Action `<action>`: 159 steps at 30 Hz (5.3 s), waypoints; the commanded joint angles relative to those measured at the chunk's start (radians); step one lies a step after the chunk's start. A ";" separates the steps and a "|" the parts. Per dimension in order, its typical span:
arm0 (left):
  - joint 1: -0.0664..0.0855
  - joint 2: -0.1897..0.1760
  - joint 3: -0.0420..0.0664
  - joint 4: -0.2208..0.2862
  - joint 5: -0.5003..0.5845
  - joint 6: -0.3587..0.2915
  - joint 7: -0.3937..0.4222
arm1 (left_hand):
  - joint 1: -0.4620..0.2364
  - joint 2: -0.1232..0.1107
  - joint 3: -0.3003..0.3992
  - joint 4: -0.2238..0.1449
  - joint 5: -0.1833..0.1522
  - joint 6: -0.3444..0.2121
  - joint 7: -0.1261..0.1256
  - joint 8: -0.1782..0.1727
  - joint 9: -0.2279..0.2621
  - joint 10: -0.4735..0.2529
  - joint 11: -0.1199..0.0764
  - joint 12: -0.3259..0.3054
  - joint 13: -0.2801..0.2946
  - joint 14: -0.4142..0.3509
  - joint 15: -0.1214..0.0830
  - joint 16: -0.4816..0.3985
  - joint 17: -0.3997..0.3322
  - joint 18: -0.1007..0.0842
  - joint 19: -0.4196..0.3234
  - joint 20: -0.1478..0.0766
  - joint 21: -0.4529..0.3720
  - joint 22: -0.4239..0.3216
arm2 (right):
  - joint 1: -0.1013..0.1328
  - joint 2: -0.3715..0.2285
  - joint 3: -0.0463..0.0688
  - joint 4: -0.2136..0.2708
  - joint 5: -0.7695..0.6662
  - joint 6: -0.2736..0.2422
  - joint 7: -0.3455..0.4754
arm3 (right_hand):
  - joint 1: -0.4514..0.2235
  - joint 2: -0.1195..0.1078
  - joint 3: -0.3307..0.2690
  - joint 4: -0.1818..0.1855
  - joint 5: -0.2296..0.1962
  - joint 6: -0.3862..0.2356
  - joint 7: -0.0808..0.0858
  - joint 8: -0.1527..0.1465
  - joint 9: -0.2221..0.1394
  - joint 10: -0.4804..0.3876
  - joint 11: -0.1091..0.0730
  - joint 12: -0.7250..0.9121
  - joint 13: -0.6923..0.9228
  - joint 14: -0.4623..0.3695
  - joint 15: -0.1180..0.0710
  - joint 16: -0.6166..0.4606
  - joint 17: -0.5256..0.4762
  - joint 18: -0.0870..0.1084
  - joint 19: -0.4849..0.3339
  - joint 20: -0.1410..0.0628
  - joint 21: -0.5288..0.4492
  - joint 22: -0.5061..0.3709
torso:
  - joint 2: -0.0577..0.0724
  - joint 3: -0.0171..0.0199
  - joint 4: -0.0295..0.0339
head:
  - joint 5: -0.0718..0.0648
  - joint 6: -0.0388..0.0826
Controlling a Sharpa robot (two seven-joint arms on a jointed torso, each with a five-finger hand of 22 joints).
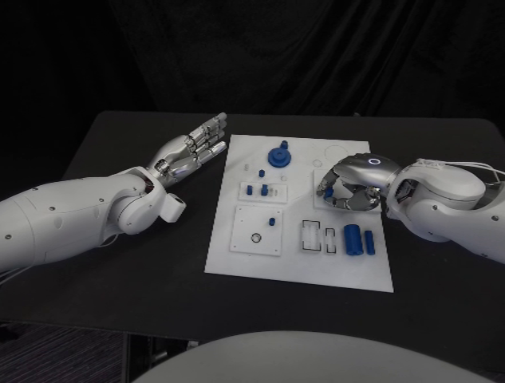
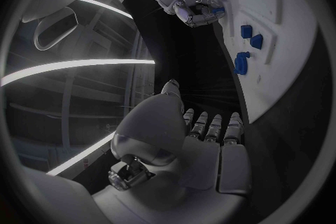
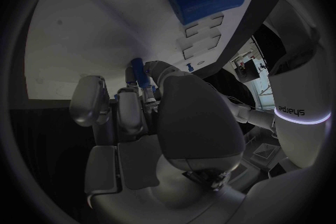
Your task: Assemble the parts on the task board
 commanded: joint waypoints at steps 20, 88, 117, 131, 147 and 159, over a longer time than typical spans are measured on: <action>-0.007 0.006 0.001 -0.007 0.000 0.050 0.032 | 0.010 0.006 0.006 0.005 0.004 0.012 0.025 0.004 0.003 0.001 0.017 0.004 0.001 -0.002 0.021 -0.004 -0.001 0.007 0.004 0.018 -0.001 0.005 | -0.009 -0.001 -0.001 0.006 -0.044 0.022 -0.046 | -0.069 -0.031 -0.009 0.019 -0.008 -0.001 -0.009 -0.005 0.025 0.007 0.004 -0.010 0.007 -0.002 0.006 -0.012 -0.022 0.003 -0.011 0.003 -0.022 0.145 | -0.001 0.0004 -0.0016 | 0.003 0.000; -0.017 -0.001 0.001 -0.003 0.000 0.062 0.018 | -0.013 0.028 0.001 0.008 0.004 0.081 0.094 0.022 0.012 0.004 0.032 0.010 0.002 -0.002 0.034 -0.004 -0.001 0.004 0.009 0.026 0.003 0.009 | -0.010 -0.035 -0.001 0.025 -0.066 -0.105 -0.024 | -0.030 0.008 -0.013 -0.059 -0.008 0.056 -0.018 0.105 0.198 0.050 -0.030 0.076 0.082 0.000 -0.018 -0.016 -0.022 0.000 -0.004 -0.017 -0.007 0.150 | 0.000 0.0005 -0.0020 | 0.011 0.000; -0.018 -0.001 0.001 -0.007 0.000 0.063 0.010 | -0.008 0.031 0.004 0.007 0.007 0.097 0.123 0.028 0.014 0.003 0.020 0.010 0.002 -0.002 0.034 -0.004 -0.001 0.005 0.011 0.029 0.003 0.010 | 0.072 -0.086 -0.001 0.216 -0.066 -0.128 -0.037 | -0.037 0.006 -0.014 -0.063 -0.007 0.048 0.021 0.139 0.238 0.048 -0.029 0.073 0.088 -0.002 -0.016 -0.020 -0.024 -0.001 -0.005 -0.018 -0.004 0.150 | -0.001 -0.0027 -0.0002 | 0.030 0.000; -0.018 0.014 0.001 -0.017 0.000 0.067 0.033 | 0.009 0.010 0.001 -0.001 0.026 0.127 0.158 0.039 0.017 0.012 0.019 0.025 0.005 -0.002 0.033 -0.004 -0.001 0.008 0.019 0.031 0.009 0.019 | 0.050 0.091 -0.001 0.187 -0.175 -0.008 -0.023 | -0.038 0.001 -0.009 -0.065 -0.006 0.035 0.026 0.133 0.240 0.041 -0.024 0.063 0.085 -0.004 -0.015 -0.025 -0.032 0.001 -0.009 -0.016 -0.012 0.149 | -0.002 -0.0007 -0.0016 | 0.031 0.000; -0.018 0.019 0.001 -0.014 0.000 0.061 0.054 | 0.019 0.008 0.003 0.001 0.037 0.126 0.151 0.038 0.016 0.015 0.019 0.028 0.005 -0.002 0.030 -0.004 -0.001 0.009 0.023 0.029 0.012 0.022 | -0.002 0.212 -0.001 0.126 -0.227 0.085 -0.027 | -0.042 -0.005 -0.004 -0.065 -0.007 0.032 0.026 0.126 0.240 0.035 -0.022 0.052 0.083 -0.012 -0.018 -0.033 -0.044 0.004 -0.017 -0.017 -0.027 0.145 | 0.001 -0.0035 0.0045 | 0.032 0.000; -0.018 0.028 0.001 -0.019 0.000 0.065 0.050 | 0.022 0.013 0.007 0.002 0.039 0.131 0.158 0.039 0.017 0.015 0.016 0.027 0.005 -0.002 0.029 -0.004 -0.001 0.008 0.022 0.027 0.012 0.021 | -0.008 0.227 -0.001 0.134 -0.252 0.129 -0.031 | -0.041 -0.008 -0.002 -0.068 -0.007 0.034 0.025 0.125 0.240 0.038 -0.024 0.050 0.083 -0.013 -0.019 -0.034 -0.044 0.004 -0.017 -0.017 -0.026 0.145 | 0.001 -0.0012 -0.0005 | 0.035 0.000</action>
